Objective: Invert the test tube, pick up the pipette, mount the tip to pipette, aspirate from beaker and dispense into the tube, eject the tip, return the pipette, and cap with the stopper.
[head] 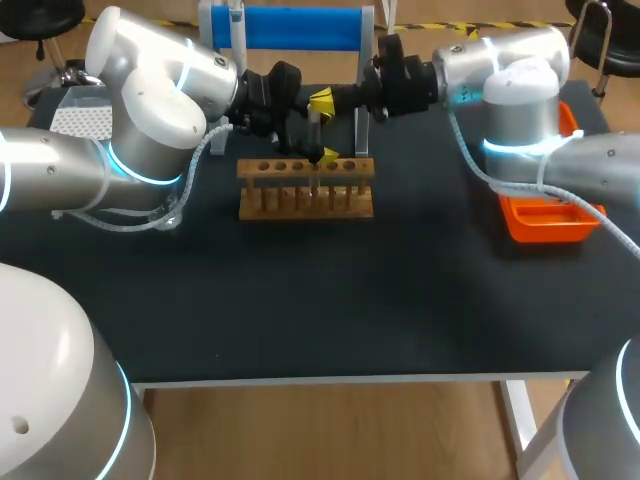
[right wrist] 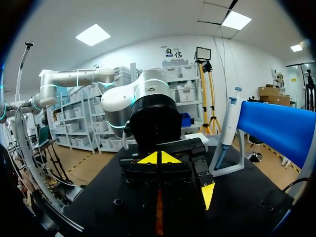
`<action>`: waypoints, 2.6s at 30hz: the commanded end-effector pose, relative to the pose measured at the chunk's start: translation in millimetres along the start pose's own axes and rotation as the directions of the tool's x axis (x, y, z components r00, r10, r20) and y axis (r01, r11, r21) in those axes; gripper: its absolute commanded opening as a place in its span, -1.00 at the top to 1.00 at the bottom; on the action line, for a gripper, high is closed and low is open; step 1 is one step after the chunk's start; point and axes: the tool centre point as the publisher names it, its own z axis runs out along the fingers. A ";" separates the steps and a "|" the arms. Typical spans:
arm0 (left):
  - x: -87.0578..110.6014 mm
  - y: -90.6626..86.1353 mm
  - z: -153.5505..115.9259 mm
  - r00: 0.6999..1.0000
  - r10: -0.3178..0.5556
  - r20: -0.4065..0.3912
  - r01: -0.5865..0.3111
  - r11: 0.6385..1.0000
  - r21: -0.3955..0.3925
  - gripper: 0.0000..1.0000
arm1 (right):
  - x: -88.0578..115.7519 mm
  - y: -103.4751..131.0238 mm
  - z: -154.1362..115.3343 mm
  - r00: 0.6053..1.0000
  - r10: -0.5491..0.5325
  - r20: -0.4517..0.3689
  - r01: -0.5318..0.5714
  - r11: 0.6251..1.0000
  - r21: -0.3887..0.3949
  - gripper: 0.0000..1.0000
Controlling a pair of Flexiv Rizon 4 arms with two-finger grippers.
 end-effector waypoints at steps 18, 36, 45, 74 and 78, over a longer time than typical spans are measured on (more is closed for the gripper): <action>-0.2 0.0 -0.3 1.000 -0.001 -0.001 0.001 1.000 -0.001 -1.00 | 4.8 28.8 -28.7 0.994 -0.104 0.045 0.104 0.995 -0.002 -1.00; -0.2 0.0 -0.3 1.000 -0.001 -0.001 0.001 1.000 -0.001 -1.00 | 32.5 -17.4 -116.1 0.983 -0.112 0.149 0.076 0.971 0.229 -1.00; -0.2 0.0 -0.3 1.000 -0.001 -0.001 0.001 1.000 -0.001 -1.00 | 34.8 -25.1 -124.5 0.980 -0.118 0.158 0.075 0.965 0.251 -1.00; 0.8 7.9 -37.2 0.994 -0.030 0.103 0.033 0.999 -0.025 -1.00 | 34.8 -25.1 -124.5 0.980 -0.118 0.158 0.075 0.965 0.251 -1.00; 3.6 9.2 -47.7 0.990 -0.035 0.136 0.040 0.999 -0.037 -1.00 | 34.8 -25.1 -124.5 0.980 -0.118 0.158 0.075 0.965 0.251 -1.00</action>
